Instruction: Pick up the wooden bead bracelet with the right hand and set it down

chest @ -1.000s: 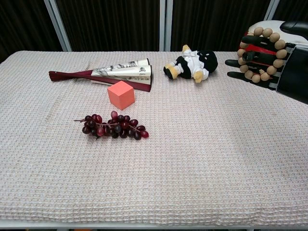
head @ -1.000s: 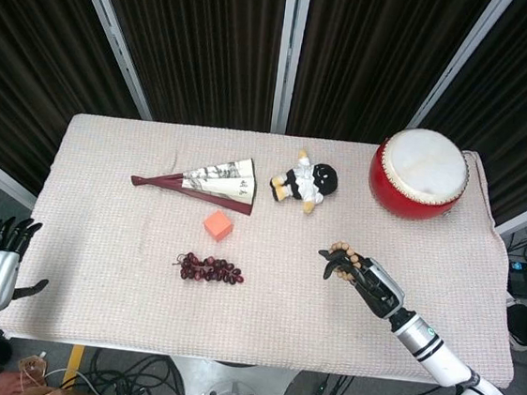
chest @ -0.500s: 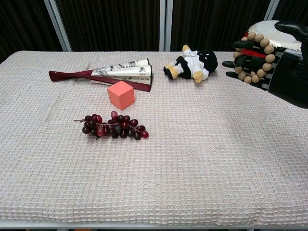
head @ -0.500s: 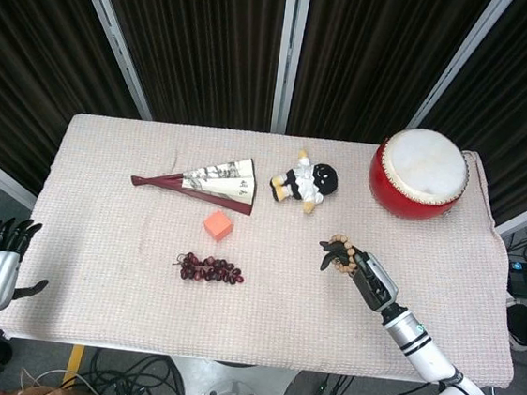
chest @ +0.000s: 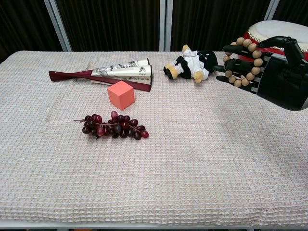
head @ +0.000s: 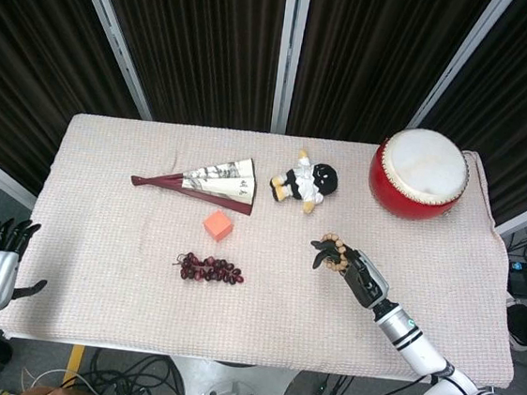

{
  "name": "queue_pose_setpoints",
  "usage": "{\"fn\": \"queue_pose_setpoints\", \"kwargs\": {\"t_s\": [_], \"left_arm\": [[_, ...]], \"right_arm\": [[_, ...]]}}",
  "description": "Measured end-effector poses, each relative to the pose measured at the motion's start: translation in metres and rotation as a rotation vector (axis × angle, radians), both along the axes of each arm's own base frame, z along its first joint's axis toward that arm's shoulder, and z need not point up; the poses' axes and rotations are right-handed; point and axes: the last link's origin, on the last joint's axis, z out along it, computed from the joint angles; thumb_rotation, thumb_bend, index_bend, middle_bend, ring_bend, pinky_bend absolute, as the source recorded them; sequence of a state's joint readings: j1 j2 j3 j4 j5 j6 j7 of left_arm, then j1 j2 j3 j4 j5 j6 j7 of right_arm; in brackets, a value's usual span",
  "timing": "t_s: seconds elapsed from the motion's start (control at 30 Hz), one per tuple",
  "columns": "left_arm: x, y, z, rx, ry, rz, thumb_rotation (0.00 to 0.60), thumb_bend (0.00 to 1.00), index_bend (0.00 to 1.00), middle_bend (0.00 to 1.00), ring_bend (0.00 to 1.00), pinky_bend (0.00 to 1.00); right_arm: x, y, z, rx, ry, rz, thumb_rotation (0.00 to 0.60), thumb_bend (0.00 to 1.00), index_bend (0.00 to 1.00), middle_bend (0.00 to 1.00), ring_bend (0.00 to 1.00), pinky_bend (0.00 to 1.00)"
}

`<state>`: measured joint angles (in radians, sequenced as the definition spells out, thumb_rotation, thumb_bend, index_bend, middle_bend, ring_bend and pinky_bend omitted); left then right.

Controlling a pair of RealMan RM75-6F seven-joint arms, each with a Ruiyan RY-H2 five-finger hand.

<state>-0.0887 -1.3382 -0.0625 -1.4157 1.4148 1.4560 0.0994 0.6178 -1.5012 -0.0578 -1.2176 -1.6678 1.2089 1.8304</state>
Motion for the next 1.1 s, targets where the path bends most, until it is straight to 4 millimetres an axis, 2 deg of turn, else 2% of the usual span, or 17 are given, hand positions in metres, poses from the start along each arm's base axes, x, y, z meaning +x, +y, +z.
{"fn": "queue_pose_setpoints", "kwargs": {"t_s": [0.27,0.5,0.73,0.87,0.97,1.1], "left_arm": [[0.001,0.001,0.000,0.001,0.001,-0.005,0.600,0.00,0.14,0.10,0.00,0.00],[0.001,0.001,0.000,0.003,0.000,-0.007,0.600,0.00,0.14,0.10,0.00,0.00],[0.001,0.002,-0.001,0.003,0.000,-0.011,0.600,0.00,0.14,0.10,0.00,0.00],[0.001,0.002,-0.001,0.002,-0.001,-0.013,0.600,0.00,0.14,0.10,0.00,0.00],[0.001,0.002,-0.002,0.000,-0.003,-0.013,0.600,0.00,0.14,0.10,0.00,0.00],[0.001,0.003,-0.002,0.000,-0.005,-0.013,0.600,0.00,0.14,0.10,0.00,0.00]], "right_arm": [[-0.001,0.000,0.000,-0.004,0.002,0.002,0.122,0.74,0.35,0.49,0.11,0.00],[-0.001,0.001,0.004,-0.013,0.011,0.011,0.121,0.77,0.36,0.50,0.12,0.00],[-0.002,0.002,0.008,-0.024,0.021,0.015,0.124,0.99,0.38,0.51,0.13,0.00],[-0.004,0.004,0.011,-0.036,0.037,0.022,0.121,1.00,0.38,0.52,0.13,0.00],[-0.006,0.005,0.013,-0.043,0.054,0.027,0.158,1.00,0.38,0.52,0.13,0.00],[-0.007,0.005,0.017,-0.061,0.083,0.032,0.178,1.00,0.31,0.49,0.12,0.00]]}}
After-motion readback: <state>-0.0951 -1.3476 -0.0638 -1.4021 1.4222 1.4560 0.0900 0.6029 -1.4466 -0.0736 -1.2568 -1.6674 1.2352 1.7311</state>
